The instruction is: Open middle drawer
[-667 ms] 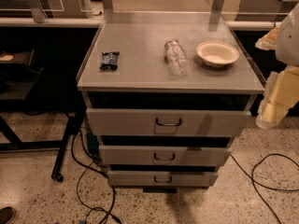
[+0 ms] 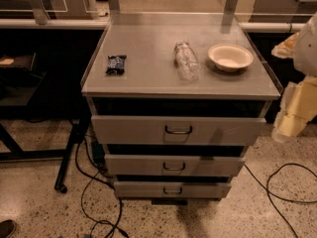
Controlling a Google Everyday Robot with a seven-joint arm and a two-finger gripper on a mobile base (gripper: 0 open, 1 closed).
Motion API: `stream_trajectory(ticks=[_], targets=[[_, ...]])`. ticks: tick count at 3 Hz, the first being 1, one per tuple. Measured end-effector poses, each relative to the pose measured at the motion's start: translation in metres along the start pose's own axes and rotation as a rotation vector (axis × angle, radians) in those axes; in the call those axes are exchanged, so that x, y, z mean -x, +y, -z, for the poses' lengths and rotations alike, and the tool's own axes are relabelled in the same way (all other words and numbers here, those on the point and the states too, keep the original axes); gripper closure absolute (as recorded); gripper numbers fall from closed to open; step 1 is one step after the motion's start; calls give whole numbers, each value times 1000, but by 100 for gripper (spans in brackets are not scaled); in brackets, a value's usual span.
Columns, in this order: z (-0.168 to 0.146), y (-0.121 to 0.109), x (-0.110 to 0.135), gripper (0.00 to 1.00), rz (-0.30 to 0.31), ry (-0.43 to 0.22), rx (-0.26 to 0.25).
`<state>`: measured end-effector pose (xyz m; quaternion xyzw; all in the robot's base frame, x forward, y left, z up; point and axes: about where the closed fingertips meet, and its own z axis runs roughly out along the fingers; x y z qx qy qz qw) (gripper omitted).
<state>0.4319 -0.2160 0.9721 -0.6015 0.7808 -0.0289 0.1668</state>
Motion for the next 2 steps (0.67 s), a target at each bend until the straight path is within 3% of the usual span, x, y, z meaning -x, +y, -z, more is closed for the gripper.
stream_trajectory(ticks=[1,2], targets=[[-19,28,-1,0,8,-14,6],[-73,69,-12,0,1,-21,73]])
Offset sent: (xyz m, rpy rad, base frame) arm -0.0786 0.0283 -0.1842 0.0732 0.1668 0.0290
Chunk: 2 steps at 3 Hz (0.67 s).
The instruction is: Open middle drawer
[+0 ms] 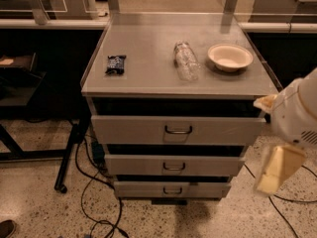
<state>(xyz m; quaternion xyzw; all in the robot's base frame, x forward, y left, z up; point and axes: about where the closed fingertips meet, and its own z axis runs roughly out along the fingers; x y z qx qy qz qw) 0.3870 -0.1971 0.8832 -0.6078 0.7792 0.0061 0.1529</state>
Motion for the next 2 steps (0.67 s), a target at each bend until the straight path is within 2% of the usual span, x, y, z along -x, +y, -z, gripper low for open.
stream_trajectory(ticks=[1,2], targets=[[-43,24,-7,0,-48,-35,85],[-45,26,-8,0,-50,-33,92]])
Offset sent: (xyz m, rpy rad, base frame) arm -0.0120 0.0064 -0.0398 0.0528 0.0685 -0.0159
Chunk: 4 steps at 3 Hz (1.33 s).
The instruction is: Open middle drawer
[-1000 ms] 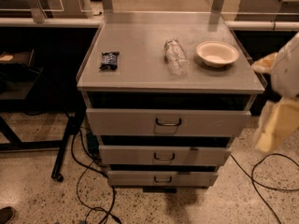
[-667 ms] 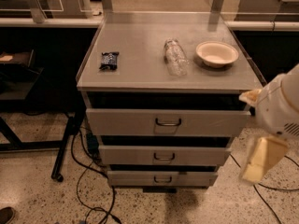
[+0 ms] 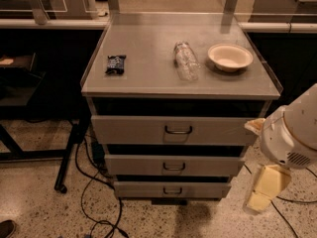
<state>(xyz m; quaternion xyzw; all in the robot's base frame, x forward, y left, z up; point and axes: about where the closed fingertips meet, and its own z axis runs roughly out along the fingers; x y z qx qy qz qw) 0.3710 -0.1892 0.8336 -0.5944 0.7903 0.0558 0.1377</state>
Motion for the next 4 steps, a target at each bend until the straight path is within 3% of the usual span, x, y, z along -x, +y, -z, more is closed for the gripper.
stream_trajectory(ticks=[1,3,4], targets=[[-30,3,-4,0,0,9,8],[-125,-1,-18,0,-2,10,21],[-133,-4,-19,0,-3,5,15]])
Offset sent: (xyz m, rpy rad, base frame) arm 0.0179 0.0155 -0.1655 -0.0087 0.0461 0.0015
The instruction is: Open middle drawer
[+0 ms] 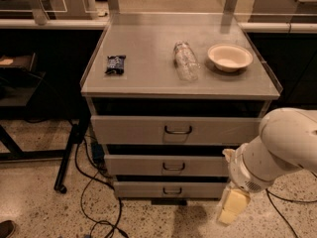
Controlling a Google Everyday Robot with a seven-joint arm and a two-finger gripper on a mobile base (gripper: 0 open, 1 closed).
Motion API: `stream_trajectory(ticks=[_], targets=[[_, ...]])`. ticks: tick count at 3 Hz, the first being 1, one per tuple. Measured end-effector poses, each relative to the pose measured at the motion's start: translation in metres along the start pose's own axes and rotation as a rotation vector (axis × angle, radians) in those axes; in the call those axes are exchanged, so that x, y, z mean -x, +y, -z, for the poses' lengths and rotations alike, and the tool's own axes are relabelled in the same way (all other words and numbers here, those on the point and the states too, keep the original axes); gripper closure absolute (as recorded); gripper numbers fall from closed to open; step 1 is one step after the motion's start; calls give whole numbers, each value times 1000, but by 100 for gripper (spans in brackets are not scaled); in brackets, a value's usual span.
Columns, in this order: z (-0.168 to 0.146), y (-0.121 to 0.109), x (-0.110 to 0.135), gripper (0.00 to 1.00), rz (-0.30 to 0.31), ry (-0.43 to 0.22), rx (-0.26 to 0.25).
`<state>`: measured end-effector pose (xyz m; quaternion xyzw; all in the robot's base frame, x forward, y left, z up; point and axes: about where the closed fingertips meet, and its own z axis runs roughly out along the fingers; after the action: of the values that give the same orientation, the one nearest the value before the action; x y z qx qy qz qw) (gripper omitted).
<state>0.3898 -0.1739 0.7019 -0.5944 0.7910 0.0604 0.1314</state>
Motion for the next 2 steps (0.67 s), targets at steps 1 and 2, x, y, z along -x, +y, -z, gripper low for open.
stream_trajectory(ticks=[1,2], targets=[[-6,2,0,0,-12,-17,11],[-42,-1,0,0,-1,-10,15]])
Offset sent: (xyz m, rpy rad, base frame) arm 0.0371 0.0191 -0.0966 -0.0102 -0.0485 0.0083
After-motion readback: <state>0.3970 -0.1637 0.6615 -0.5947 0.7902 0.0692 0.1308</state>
